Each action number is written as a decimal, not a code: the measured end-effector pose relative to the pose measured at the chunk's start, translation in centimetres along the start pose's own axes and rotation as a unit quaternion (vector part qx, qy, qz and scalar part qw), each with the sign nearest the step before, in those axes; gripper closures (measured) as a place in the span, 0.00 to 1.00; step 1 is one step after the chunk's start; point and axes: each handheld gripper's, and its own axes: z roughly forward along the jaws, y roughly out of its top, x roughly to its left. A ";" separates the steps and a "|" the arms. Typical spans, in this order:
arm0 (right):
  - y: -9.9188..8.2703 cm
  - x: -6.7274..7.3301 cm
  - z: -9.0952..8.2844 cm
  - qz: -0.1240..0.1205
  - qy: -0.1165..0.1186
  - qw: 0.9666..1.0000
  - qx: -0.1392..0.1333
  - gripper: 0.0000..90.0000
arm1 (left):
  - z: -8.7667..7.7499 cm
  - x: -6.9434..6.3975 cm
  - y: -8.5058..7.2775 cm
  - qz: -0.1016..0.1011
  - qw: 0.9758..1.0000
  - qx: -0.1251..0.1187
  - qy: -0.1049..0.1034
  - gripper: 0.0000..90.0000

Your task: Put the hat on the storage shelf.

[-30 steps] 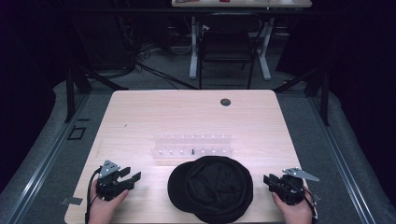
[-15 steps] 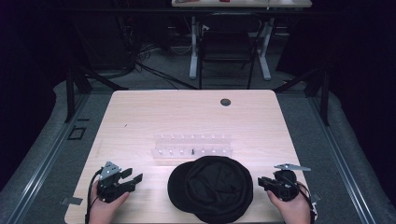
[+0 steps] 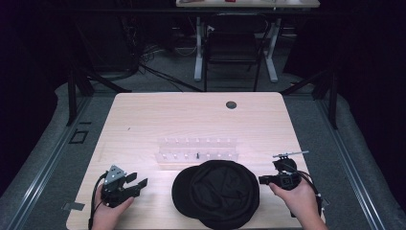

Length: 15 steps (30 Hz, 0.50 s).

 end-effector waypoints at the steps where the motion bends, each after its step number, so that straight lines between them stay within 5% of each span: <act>1: 0.1 0.1 0.1 0.005 0.001 1.000 0.001 0.86 | 0.0 0.0 0.0 0.001 1.000 0.001 0.000 0.52; 15: 1.9 0.4 0.9 0.029 0.028 0.997 0.063 0.85 | 0.1 0.0 0.0 0.006 1.000 0.008 -0.003 0.52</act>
